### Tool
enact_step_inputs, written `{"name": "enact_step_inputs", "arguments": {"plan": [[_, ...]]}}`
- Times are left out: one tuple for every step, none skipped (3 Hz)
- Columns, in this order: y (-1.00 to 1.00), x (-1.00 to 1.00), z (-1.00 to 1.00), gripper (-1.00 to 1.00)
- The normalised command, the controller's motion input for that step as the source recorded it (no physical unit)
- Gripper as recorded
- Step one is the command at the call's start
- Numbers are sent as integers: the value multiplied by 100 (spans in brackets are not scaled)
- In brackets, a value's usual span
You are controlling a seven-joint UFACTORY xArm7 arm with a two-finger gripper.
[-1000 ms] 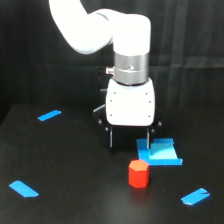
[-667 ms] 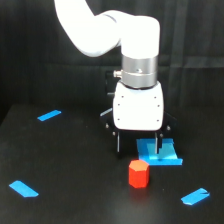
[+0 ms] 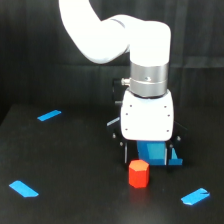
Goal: Pick up the red object from the table
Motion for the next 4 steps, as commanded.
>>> {"name": "enact_step_inputs", "arguments": {"plan": [[-27,0,-5,90],[-30,2,-13,67],[-16,2,-1,62],[-20,8,1,49]]}}
